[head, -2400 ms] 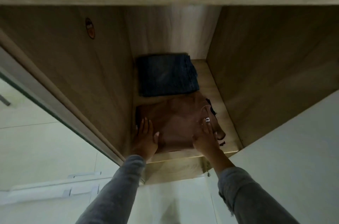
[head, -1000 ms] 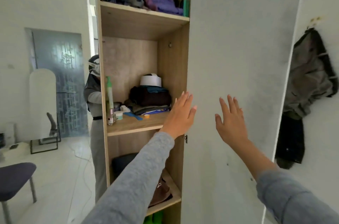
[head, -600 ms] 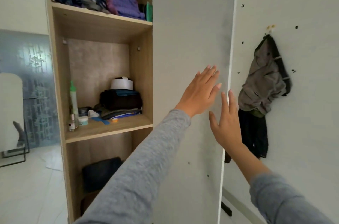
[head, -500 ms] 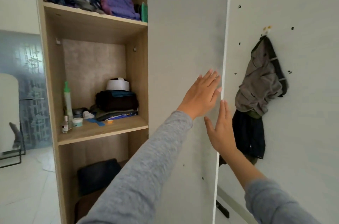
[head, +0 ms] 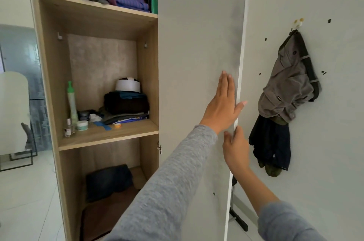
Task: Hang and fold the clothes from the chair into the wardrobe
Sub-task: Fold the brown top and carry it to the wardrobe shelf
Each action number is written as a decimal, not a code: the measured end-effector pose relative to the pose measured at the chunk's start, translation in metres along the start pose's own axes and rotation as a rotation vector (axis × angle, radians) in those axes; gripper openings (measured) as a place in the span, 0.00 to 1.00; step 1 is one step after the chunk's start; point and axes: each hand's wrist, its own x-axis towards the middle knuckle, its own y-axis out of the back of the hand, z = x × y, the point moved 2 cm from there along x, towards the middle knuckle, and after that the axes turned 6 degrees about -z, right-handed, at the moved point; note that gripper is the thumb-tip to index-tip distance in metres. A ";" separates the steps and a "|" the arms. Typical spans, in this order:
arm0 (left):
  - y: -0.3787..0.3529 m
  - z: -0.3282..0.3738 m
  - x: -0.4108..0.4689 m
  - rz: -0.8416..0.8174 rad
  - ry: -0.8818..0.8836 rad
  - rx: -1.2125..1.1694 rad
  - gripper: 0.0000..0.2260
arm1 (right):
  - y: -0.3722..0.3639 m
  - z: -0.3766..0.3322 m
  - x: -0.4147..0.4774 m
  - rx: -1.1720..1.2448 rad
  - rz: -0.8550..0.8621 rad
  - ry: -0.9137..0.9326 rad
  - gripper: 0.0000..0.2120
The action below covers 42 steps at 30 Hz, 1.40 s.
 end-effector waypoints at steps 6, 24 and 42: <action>0.017 -0.010 -0.024 0.054 -0.012 -0.007 0.33 | -0.010 -0.017 -0.026 -0.060 -0.012 0.072 0.11; 0.149 -0.107 -0.147 0.273 -0.120 0.593 0.26 | -0.142 -0.091 -0.135 0.114 -0.251 0.475 0.26; 0.232 -0.299 -0.208 0.391 0.133 0.705 0.24 | -0.339 -0.152 -0.108 0.172 -0.317 0.663 0.22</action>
